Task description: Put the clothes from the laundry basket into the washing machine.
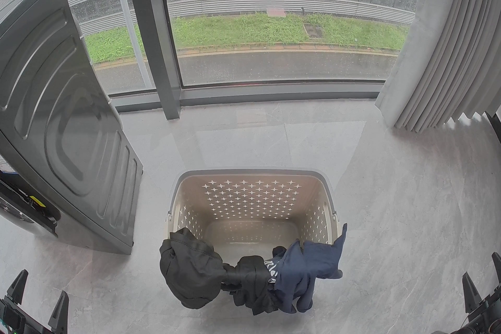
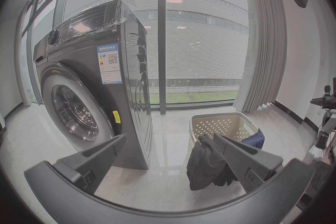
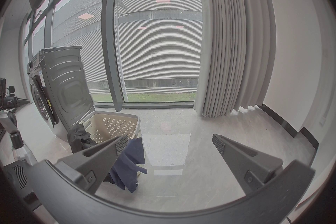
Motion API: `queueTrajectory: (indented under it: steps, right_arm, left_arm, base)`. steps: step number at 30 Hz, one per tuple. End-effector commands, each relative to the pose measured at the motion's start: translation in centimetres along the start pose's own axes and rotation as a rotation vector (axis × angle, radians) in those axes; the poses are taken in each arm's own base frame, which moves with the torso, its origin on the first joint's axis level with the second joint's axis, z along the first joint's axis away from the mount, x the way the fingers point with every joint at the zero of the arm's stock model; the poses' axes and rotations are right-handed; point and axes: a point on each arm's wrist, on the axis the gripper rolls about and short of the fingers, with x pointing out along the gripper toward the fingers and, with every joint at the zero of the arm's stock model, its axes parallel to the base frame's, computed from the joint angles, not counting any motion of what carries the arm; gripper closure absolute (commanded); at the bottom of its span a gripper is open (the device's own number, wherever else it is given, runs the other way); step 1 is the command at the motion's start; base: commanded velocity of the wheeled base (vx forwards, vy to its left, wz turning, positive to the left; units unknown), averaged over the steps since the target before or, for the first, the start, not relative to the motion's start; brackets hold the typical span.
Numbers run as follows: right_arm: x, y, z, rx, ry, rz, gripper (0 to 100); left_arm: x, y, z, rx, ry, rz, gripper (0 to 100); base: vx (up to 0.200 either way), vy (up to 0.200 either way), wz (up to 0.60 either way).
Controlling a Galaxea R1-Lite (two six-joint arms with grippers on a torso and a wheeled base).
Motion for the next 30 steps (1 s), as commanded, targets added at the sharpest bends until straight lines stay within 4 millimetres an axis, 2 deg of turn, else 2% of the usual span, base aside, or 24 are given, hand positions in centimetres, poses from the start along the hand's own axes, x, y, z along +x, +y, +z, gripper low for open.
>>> queueTrajectory:
  steps: [1,10,19,25,30]
  right_arm:
    - [0.02,0.01,-0.52,-0.001,0.003,0.0,0]
    - [0.02,0.01,-0.52,-0.001,0.003,0.0,0]
    - [0.02,0.01,-0.52,-0.001,0.003,0.0,0]
    - [0.02,0.01,-0.52,-0.001,0.003,0.0,0]
    - [0.02,0.01,-0.52,-0.001,0.003,0.0,0]
  left_arm:
    - [0.0,0.0,-0.53,-0.001,0.0,0.0,0]
    - [0.0,0.0,-0.53,-0.001,0.0,0.0,0]
    - [0.0,0.0,-0.53,-0.003,0.0,0.0,0]
    - [0.0,0.0,-0.53,-0.001,0.0,0.0,0]
    - [0.0,0.0,-0.53,-0.001,0.0,0.0,0]
  base:
    - [0.0,0.0,0.0]
    - [0.2,0.0,0.0]
    - [0.0,0.0,0.0]
    - [0.2,0.0,0.0]
    - [0.0,0.0,0.0]
